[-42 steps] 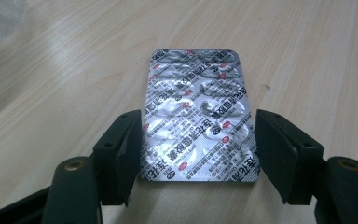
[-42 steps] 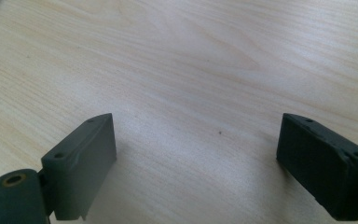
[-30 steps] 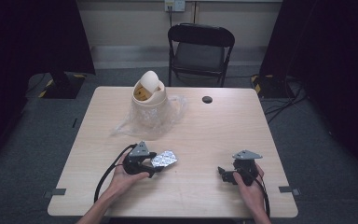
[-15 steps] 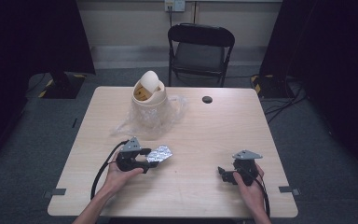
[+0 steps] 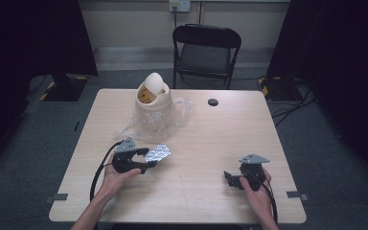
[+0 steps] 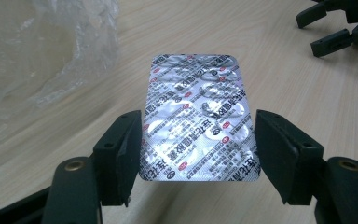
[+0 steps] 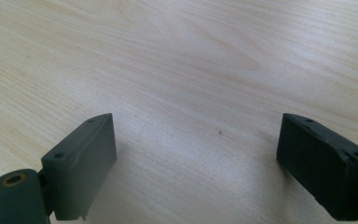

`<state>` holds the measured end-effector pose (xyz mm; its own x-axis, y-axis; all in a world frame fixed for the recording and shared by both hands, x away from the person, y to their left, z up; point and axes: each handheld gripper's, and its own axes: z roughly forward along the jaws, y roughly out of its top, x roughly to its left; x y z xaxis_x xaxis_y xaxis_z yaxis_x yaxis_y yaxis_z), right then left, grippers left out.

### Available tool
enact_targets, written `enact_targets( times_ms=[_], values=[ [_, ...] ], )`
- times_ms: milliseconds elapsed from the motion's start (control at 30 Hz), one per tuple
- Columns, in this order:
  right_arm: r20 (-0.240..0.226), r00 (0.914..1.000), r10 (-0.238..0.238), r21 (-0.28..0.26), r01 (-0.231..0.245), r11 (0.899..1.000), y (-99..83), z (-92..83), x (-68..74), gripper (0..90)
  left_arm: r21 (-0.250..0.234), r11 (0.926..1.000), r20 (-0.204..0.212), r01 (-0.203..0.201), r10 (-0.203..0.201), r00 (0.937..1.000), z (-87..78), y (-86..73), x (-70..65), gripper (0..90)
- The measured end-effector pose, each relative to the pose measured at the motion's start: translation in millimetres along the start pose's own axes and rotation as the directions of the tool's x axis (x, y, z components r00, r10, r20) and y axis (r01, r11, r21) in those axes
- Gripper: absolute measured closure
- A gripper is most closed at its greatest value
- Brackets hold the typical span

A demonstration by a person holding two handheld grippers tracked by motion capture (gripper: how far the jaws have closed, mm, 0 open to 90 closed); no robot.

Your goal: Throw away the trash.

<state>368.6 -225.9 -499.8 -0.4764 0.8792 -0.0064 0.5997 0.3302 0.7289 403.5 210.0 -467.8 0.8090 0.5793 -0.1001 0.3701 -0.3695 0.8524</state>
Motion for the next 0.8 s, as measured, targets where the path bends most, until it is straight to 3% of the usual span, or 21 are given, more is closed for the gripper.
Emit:
enact_targets(
  times_ms=[367, 400, 800],
  values=[
    [0.0, 1.0, 0.001, 0.001, -0.001, 1.0, 0.0, 0.0, 0.0, 10.8, -0.01, 0.9999, -0.028, 0.014, -0.014, 0.9995, -10.9, 5.9, 8.4, 34.1],
    [0.0, 1.0, 0.0, 0.0, 0.0, 1.0, 0.0, 0.0, -0.1, 10.8, -0.009, 1.0, -0.039, -0.003, 0.003, 0.9993, -13.1, 9.3, 9.5, 34.1],
    [0.0, 1.0, -0.001, 0.0, 0.001, 1.0, 0.0, 0.0, -0.2, 10.8, -0.058, 0.9982, -0.082, 0.016, -0.02, 0.9964, -28.4, 21.5, 23.5, 34.1]
  ],
)
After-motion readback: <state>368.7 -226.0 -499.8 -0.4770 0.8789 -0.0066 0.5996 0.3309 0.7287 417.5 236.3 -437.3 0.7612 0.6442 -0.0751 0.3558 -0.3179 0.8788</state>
